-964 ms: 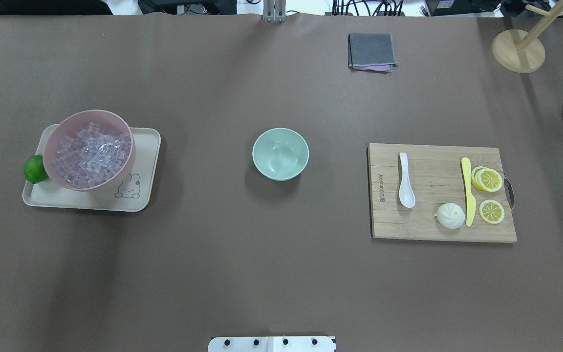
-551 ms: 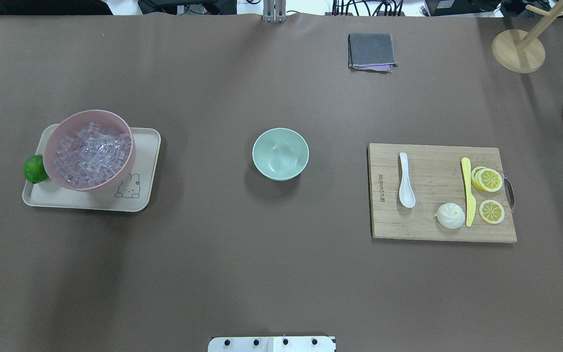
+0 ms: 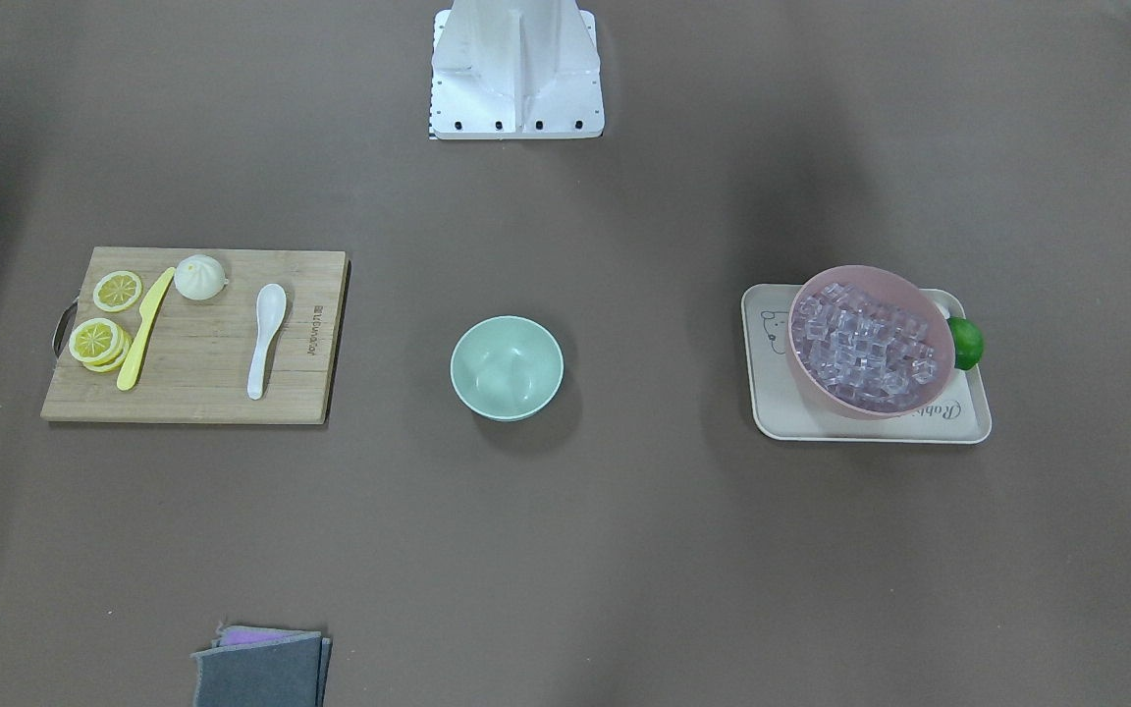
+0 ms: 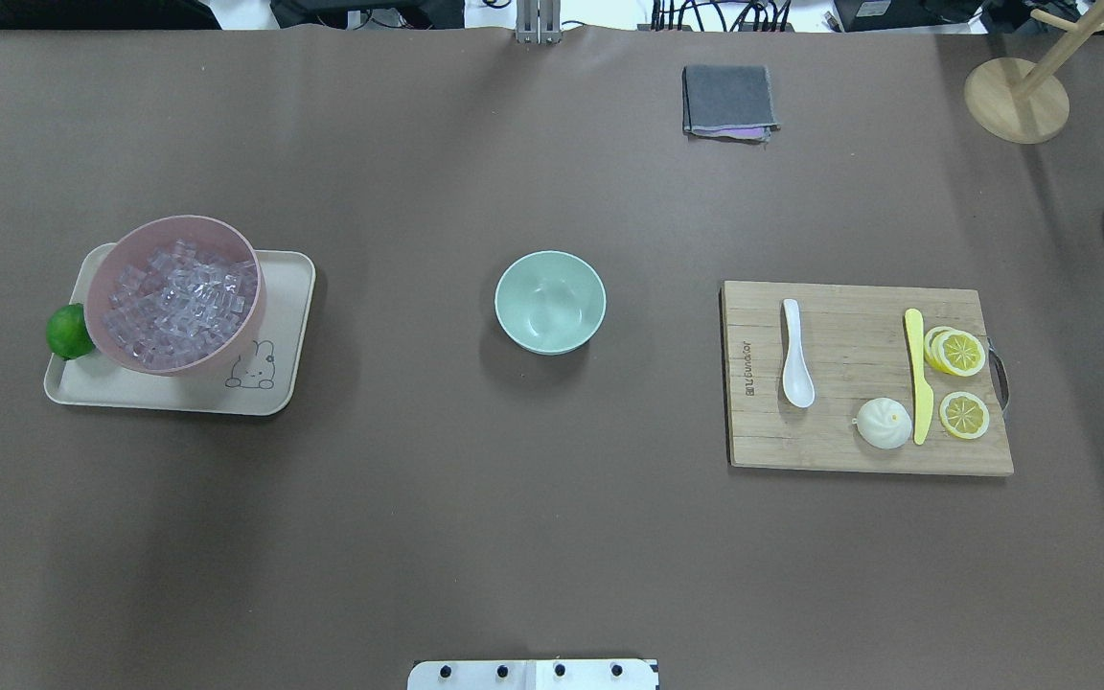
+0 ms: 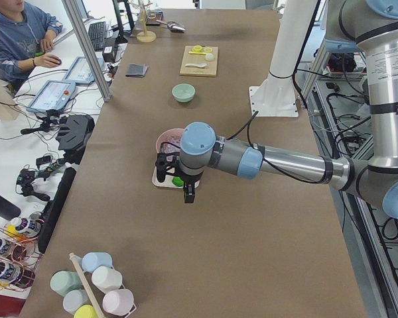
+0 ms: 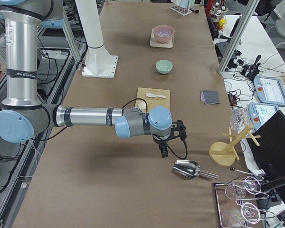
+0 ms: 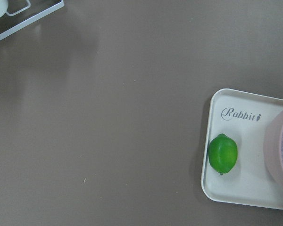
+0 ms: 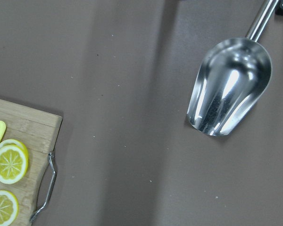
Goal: Put spoon and ice into bowl
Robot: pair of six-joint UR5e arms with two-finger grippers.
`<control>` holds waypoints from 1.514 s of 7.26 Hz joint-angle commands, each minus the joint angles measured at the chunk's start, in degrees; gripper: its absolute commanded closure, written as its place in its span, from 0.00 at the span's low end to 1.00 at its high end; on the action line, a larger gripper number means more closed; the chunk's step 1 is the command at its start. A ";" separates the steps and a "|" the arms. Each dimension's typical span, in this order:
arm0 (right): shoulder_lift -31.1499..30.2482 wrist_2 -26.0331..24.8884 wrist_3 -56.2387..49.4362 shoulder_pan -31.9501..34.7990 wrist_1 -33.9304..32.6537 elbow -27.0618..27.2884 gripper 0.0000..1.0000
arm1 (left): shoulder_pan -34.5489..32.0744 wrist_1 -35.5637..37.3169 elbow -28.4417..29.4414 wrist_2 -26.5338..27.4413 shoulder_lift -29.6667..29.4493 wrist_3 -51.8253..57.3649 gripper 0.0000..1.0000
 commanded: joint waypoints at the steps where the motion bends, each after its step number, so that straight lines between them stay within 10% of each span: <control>1: 0.63 -0.07 8.87 -4.04 0.07 2.77 0.00 | 4.33 -4.79 -1.01 0.82 -2.37 -7.25 0.02; 7: 5.35 -8.05 44.90 -24.68 13.25 6.74 0.07 | 24.98 -5.19 -0.74 11.98 -15.72 -26.25 0.03; 11: 13.00 -18.76 57.93 -38.66 13.16 5.78 0.10 | 27.47 -5.19 3.02 12.52 -20.83 -29.53 0.03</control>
